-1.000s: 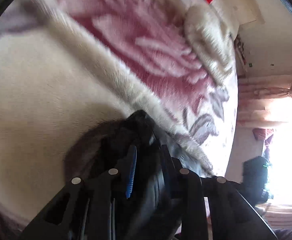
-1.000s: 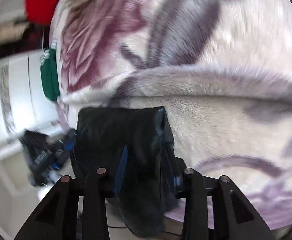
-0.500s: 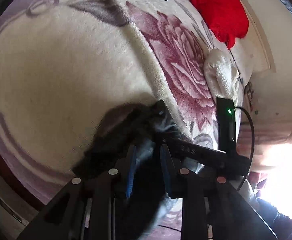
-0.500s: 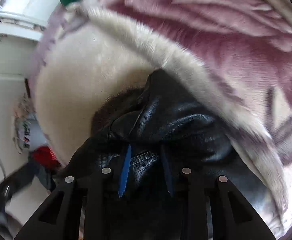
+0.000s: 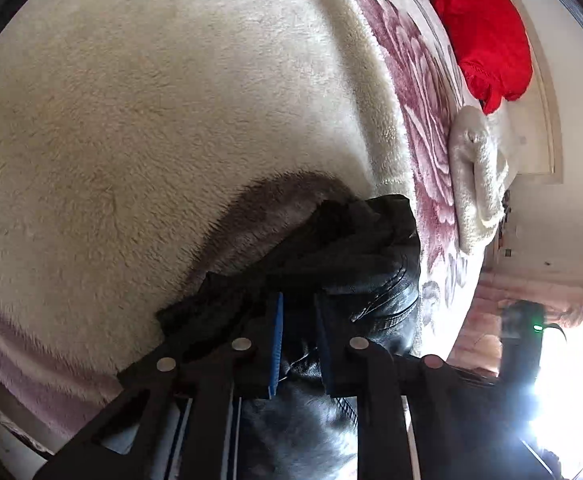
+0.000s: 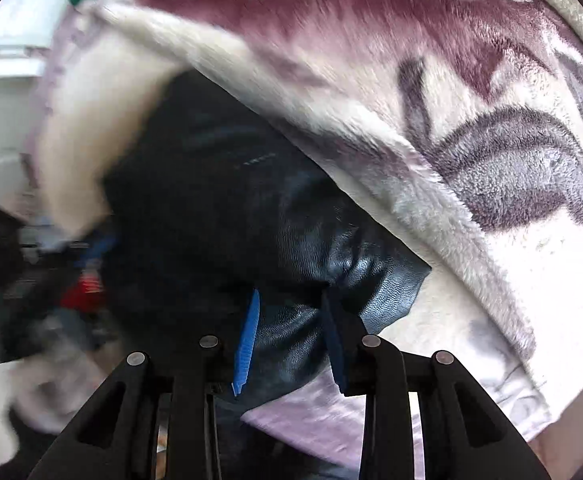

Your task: Fold large clothes

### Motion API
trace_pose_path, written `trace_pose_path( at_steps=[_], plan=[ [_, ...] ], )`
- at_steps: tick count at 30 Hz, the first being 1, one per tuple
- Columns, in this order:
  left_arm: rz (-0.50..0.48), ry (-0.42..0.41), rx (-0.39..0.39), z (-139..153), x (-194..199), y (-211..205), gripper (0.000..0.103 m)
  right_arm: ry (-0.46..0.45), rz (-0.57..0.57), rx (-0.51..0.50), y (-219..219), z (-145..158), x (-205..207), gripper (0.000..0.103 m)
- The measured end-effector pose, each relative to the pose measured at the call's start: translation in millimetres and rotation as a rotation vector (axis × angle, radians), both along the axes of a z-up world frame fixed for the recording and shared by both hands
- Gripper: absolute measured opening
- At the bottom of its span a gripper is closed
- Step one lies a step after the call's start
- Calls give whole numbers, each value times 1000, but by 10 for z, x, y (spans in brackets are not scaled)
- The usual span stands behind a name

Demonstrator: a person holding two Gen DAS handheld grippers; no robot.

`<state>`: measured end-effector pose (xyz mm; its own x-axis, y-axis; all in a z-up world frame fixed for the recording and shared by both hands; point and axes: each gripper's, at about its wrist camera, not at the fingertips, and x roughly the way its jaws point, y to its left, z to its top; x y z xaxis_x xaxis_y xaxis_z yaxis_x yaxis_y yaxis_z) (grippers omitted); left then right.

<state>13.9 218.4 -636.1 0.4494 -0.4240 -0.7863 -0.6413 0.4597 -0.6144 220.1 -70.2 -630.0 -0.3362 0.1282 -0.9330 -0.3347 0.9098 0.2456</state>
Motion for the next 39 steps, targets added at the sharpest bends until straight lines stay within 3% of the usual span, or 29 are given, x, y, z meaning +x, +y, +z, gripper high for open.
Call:
trace_pose_path(
  at_steps=[3,6,7,8,10,11,14,16,17,20,22,24,27,28,30,31,33,34,35,36,39],
  plan=[
    [-24,-9,19,88,32,-18,15,-16,73,-55,117,-134,-15,36],
    [-6,-82,0,307,-51,23,18,57,115,66,65,87,148,48],
    [14,-105,-2,386,-91,39,30,57,113,136,-27,228,234,64],
    [34,-128,-1,449,-134,56,52,40,117,177,-91,314,303,78],
    [101,-215,2,581,-280,93,73,48,163,248,-141,322,442,80],
    [147,-256,16,663,-377,89,73,53,193,255,-127,255,497,80],
    [218,-279,40,748,-592,40,73,77,328,257,29,-66,597,80],
    [282,-273,65,760,-830,-13,73,182,366,312,141,-352,641,85],
    [311,-260,77,743,-958,-34,73,214,370,339,180,-456,663,93],
    [383,-195,90,607,-1314,-170,73,348,380,435,273,-770,656,102],
    [420,-146,94,471,-1478,-252,73,397,397,481,351,-902,593,103],
    [453,-105,97,363,-1673,-332,73,389,395,499,348,-905,569,103],
    [489,-65,110,341,-1889,-435,73,304,290,500,97,-754,573,85],
    [494,-55,115,353,-1890,-482,73,285,188,484,-99,-688,544,80],
    [495,-40,121,386,-1932,-539,73,237,13,456,-459,-590,420,78],
    [495,-34,126,413,-1942,-569,73,212,-131,445,-768,-538,259,78],
    [482,-25,133,457,-1927,-619,73,210,-380,424,-1276,-537,-118,78],
    [472,-22,135,483,-1954,-639,73,213,-448,418,-1430,-536,-300,80],
    [458,-11,143,513,-1940,-681,73,244,-521,395,-1620,-589,-569,90],
    [446,-4,147,544,-1943,-721,73,307,-530,347,-1717,-668,-754,93],
    [419,-5,153,644,-1894,-901,73,474,-507,270,-1989,-731,-979,94]
  ],
)
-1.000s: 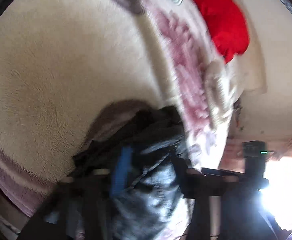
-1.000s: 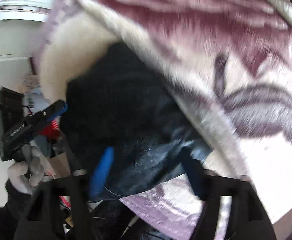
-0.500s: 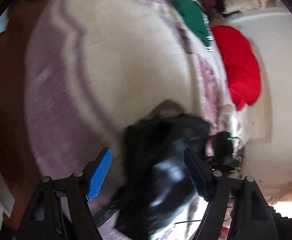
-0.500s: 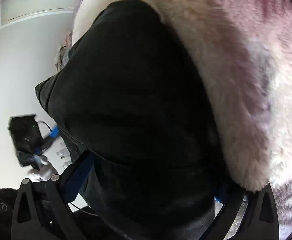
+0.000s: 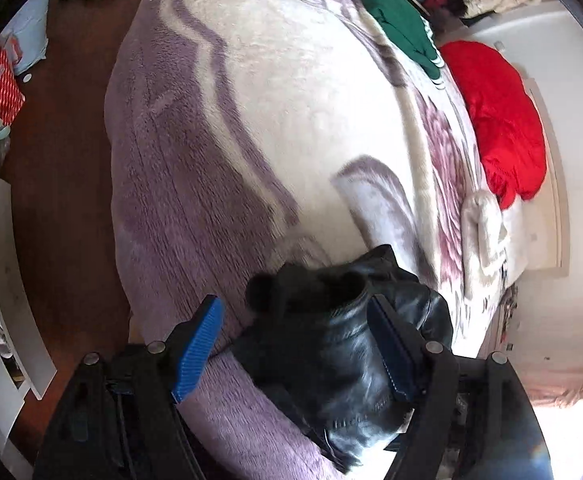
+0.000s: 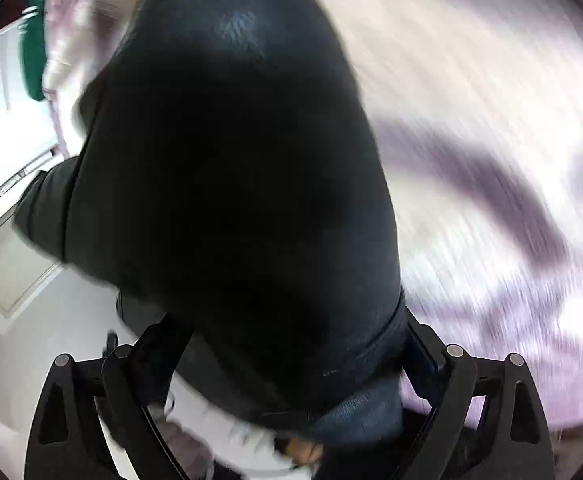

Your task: Fold large clothes

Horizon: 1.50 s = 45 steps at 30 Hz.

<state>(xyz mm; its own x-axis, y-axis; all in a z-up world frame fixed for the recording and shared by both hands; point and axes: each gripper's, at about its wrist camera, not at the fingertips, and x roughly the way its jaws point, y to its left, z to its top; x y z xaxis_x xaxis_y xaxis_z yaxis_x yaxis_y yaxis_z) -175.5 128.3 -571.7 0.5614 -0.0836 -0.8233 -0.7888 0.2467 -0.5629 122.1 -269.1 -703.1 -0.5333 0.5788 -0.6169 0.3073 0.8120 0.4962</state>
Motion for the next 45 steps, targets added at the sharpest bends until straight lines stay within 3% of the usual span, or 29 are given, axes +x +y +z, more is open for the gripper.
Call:
trace_pose_path(
  at_steps=[3,6,8,10,12,13,14,15,16,17,20,22,27,30,31,32,34,35,37,40,41,42,45],
  plan=[
    [-16,-2,-25,-39,48,-193,73,-106,114,-45,-172,365,209,94],
    [-8,-31,-96,-200,133,-348,73,-345,316,-93,-86,911,614,95],
    [2,-59,-151,-335,233,-432,73,-489,470,-26,197,1163,847,95],
    [29,-44,-180,-481,310,-480,73,-579,621,59,667,1218,981,95],
    [58,-13,-164,-585,341,-492,71,-586,724,124,877,1054,1133,95],
    [86,-18,-142,-579,322,-481,56,-576,799,144,1124,942,1147,93],
    [105,-31,-122,-554,287,-479,33,-572,831,169,1271,896,1171,64],
    [116,-36,-119,-539,255,-489,27,-572,863,194,1437,870,1204,35],
    [144,-64,-120,-508,175,-496,21,-561,873,203,1533,901,1177,13],
    [172,-99,-111,-459,83,-507,19,-554,876,226,1596,906,1152,11],
    [219,-178,-100,-402,-170,-546,18,-553,884,274,1852,1028,1034,9],
    [236,-193,-160,-597,-256,-530,18,-506,834,302,1888,1007,1122,8],
    [272,-232,-260,-1024,-338,-429,20,-466,857,175,2092,432,1089,8],
    [221,-244,-299,-896,-352,-375,31,-406,844,195,2078,502,1158,10],
    [202,-239,-305,-833,-359,-377,36,-405,850,213,2022,586,1182,23],
    [183,-237,-302,-770,-365,-386,39,-448,870,197,1909,738,1225,43],
    [138,-221,-273,-585,-389,-415,46,-529,896,155,1679,943,1252,61],
    [123,-221,-265,-548,-374,-436,48,-553,911,148,1546,1039,1273,63],
    [100,-194,-239,-492,-297,-504,48,-519,926,158,1269,1165,1316,63],
    [94,-156,-212,-560,-123,-567,48,-452,969,185,1112,1067,1130,63],
    [105,-152,-220,-603,-107,-554,49,-467,981,193,1054,1037,1092,52],
    [117,-153,-230,-647,-102,-539,49,-509,971,184,1054,980,1046,34],
    [118,-159,-238,-703,-97,-512,51,-509,795,84,999,745,1146,30]
  ],
)
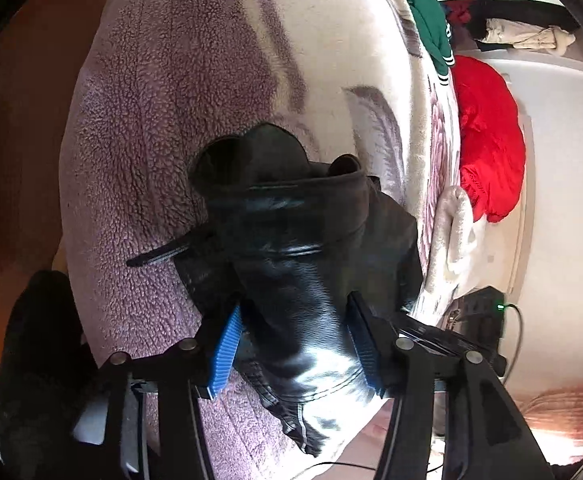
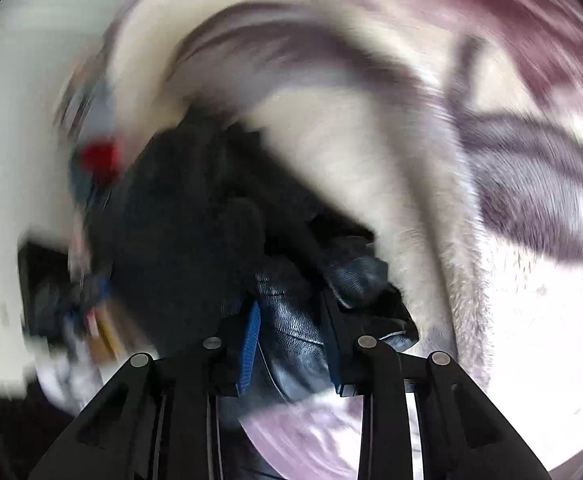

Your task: Fold large clothes

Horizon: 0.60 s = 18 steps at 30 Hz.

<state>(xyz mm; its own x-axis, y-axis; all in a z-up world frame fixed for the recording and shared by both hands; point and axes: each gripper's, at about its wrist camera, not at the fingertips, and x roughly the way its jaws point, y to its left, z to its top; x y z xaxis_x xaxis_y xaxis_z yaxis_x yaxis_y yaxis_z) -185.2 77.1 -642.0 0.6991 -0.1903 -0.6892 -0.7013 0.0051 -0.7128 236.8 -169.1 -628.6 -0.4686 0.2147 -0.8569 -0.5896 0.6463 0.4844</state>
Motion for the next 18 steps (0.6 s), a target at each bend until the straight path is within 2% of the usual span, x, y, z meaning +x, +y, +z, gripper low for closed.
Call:
trace_pose_path(
  at_steps=[2,4,6,8,9,10,11,13,15,17,18],
  plan=[
    [-13,15,2,44,-23,-12,50,-17,-60,-22,-38,-78,-28,30],
    [-6,13,-3,125,-73,-22,49,-14,-96,-19,-79,-22,-71,31],
    [-8,17,15,190,-173,-54,50,20,-162,11,-229,93,-44,40],
    [-5,38,18,178,-233,-107,69,71,-286,44,-547,224,-17,63],
    [6,36,10,136,-251,-127,69,83,-324,60,-644,238,-21,71],
    [22,28,-12,59,-255,-147,69,95,-375,68,-812,238,-58,92],
    [37,19,-31,-18,-250,-162,70,111,-401,68,-934,195,-111,98],
    [67,-31,-47,-153,-199,-200,72,170,-438,71,-1111,36,-207,98],
    [59,-61,-41,-268,-91,-201,78,270,-468,63,-1222,-294,-406,98],
    [80,-95,-45,-361,-19,-172,88,332,-486,94,-1257,-526,-516,98],
    [91,-108,-49,-387,6,-157,91,393,-512,144,-1264,-679,-581,98]
  ],
)
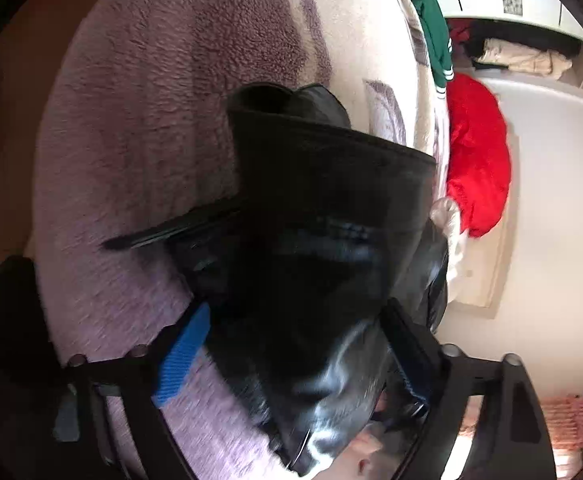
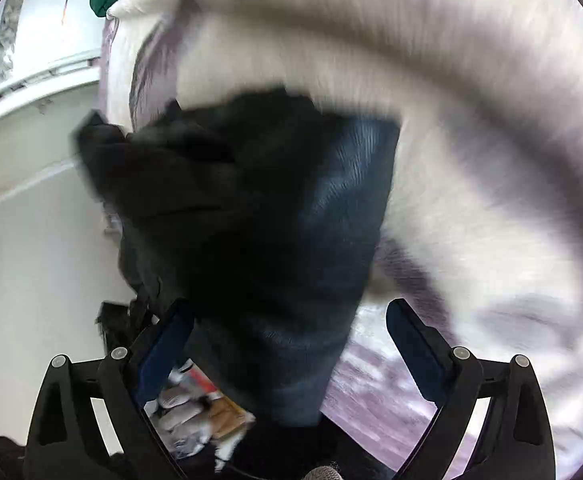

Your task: Fold large clothes

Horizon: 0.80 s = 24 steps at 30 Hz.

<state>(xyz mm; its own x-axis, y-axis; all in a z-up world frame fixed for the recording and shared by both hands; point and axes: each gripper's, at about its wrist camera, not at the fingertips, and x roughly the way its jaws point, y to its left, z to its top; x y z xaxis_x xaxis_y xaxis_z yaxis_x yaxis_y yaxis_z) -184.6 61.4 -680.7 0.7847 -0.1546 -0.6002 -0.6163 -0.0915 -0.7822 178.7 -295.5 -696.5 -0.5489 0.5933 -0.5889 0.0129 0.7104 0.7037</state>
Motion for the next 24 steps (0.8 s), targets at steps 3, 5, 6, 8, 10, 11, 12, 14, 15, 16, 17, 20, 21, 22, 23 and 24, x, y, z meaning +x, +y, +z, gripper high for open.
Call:
trace_pose_path(
  at_steps=[3,5,6,8,10,11,12,14,15,16,17,20,21,22,23,24],
  plan=[
    [15,-14,17,-33,59,28,92,95,-112,137,6,-305,-91,103],
    [14,-5,36,2,76,22,92,122,-157,194,20,-380,-101,103],
    [16,4,50,38,85,6,92,143,-193,229,32,-400,-100,103],
    [17,30,106,158,109,4,70,142,-235,249,58,-395,-104,103],
    [4,37,152,261,152,62,57,119,-263,270,77,-357,-125,103],
    [2,34,170,301,162,94,52,115,-285,279,64,-337,-131,100],
    [3,24,192,352,178,143,50,116,-303,287,44,-311,-132,97],
    [-2,15,218,413,234,233,45,106,-316,307,36,-235,-101,84],
    [-7,17,234,435,280,281,44,90,-315,317,38,-174,-36,82],
    [-8,14,239,434,320,324,43,73,-310,321,63,-125,-2,81],
    [-1,10,234,422,341,357,43,60,-307,326,87,-97,30,80],
    [1,17,216,351,418,419,42,77,-305,304,134,-166,147,89],
    [-10,25,229,361,444,419,42,89,-309,283,133,-216,165,91],
    [-14,27,234,379,457,424,41,80,-307,279,141,-232,150,93],
    [-17,28,235,397,467,428,41,66,-303,277,145,-229,144,93],
    [-21,28,238,433,490,434,41,43,-309,276,132,-208,135,92]
  ],
)
